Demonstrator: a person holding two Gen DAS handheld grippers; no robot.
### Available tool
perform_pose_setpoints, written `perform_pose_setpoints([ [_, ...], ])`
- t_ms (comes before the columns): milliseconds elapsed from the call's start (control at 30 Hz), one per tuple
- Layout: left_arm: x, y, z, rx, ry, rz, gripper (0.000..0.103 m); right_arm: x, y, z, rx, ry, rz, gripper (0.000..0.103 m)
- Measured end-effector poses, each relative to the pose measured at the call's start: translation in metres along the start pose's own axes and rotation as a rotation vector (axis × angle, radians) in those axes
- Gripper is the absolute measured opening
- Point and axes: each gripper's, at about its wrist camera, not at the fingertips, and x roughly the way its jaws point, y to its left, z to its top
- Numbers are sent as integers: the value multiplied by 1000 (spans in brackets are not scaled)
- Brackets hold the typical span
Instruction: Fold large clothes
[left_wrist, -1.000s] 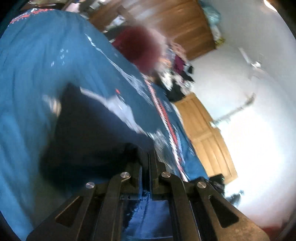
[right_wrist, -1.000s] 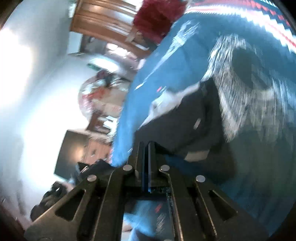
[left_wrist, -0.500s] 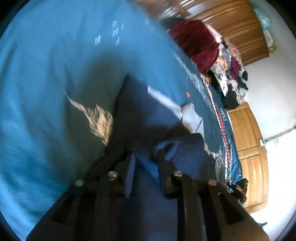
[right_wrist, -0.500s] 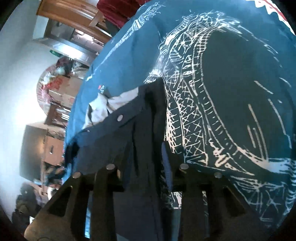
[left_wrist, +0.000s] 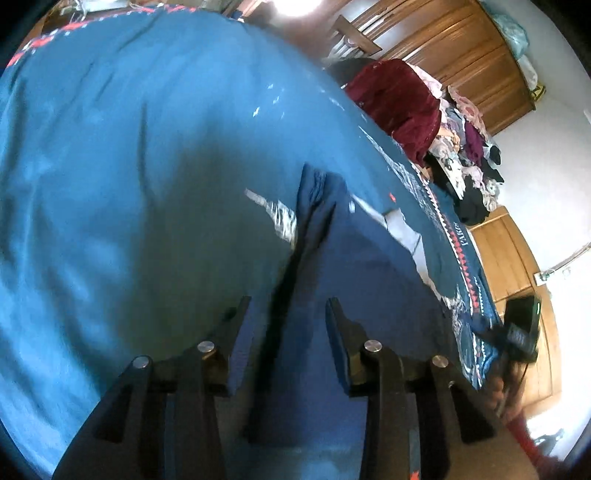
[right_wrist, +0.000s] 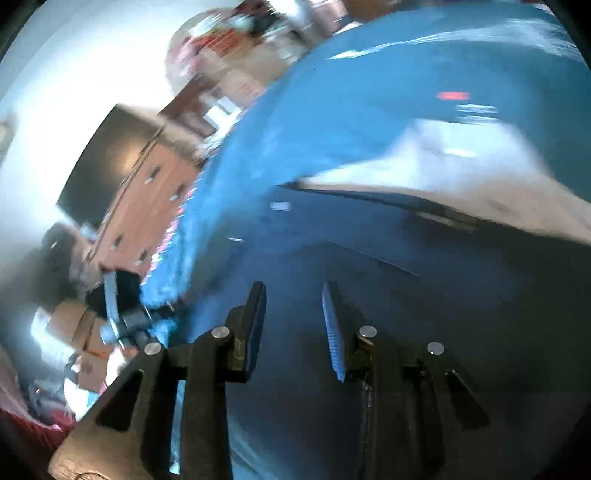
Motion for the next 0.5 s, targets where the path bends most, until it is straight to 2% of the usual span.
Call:
perform_pose_setpoints([
  [67, -8, 3, -13, -14, -9, -19, 39, 52, 27, 24, -28, 39, 29, 32],
  [167, -19, 0, -35, -11, 0, -32, 39, 107, 43, 43, -23, 96, 59, 36],
  [233, -28, -3, -46, 8, 1, -16, 39, 144, 43, 54, -19, 140, 21, 38],
  [300, -39, -3, -57, 7, 3, -33, 39, 173, 29, 55, 12, 199, -49, 37],
  [333, -44, 0, -61, -13, 3, -38, 41, 189, 18, 51, 46, 245, -82, 30],
  [367, -46, 1, -62, -21, 10, -40, 42, 190, 13, 48, 60, 238, -86, 23],
  [433, -49, -3, -66, -9, 18, -18, 42, 170, 18, 44, 67, 190, -79, 26],
  [500, -52, -14, -69, 30, 18, -57, 42, 109, 31, 25, 27, 59, -42, 26],
])
